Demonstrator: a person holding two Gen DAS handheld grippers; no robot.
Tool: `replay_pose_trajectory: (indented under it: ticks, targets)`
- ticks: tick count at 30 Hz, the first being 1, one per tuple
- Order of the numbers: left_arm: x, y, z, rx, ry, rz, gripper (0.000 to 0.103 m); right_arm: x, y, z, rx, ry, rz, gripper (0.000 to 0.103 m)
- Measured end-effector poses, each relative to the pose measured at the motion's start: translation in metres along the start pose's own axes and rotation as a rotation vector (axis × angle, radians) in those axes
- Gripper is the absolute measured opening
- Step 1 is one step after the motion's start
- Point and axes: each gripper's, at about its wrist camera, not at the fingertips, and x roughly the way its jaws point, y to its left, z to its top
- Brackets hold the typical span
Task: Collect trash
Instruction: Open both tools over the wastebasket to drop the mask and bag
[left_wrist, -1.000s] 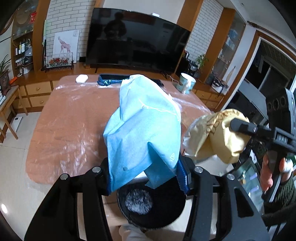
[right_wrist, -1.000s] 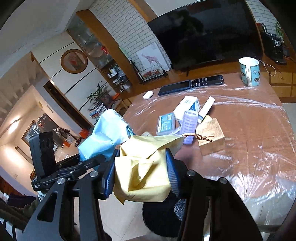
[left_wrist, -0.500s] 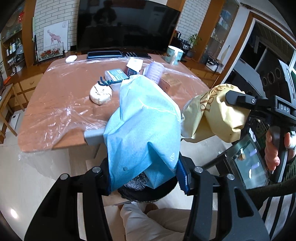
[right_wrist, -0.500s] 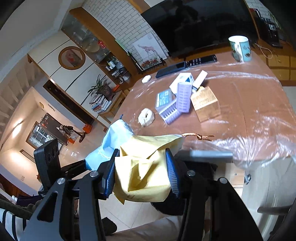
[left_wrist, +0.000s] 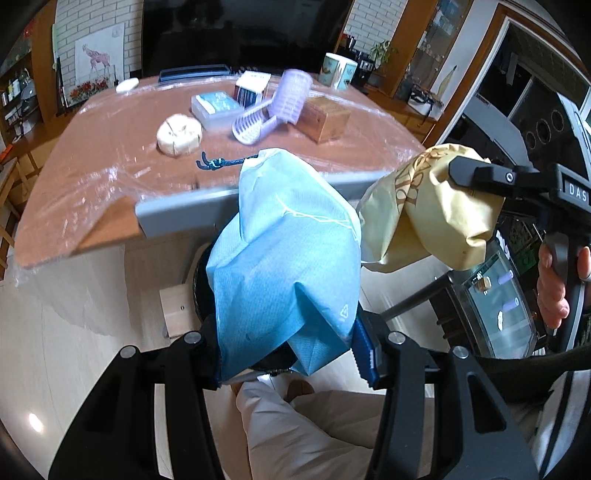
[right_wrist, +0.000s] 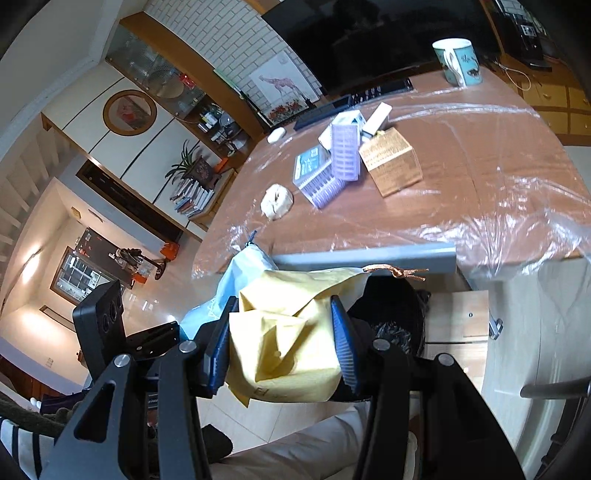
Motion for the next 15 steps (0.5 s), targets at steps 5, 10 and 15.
replay_pose_trajectory:
  ticks: [5,10,15]
  targets:
    - [0.016,0.003,-0.009,-0.008,0.035,0.008,0.053,0.016,-0.011,-0.008,0.024,0.034,-0.015,0.048]
    - [0.029,0.005,-0.014,-0.011,0.059,0.009,0.053,0.034,-0.023,-0.012,0.052,0.068,-0.027,0.048]
    - [0.044,0.006,-0.012,0.0,0.077,0.009,0.051,0.052,-0.033,-0.014,0.062,0.093,-0.041,0.048]
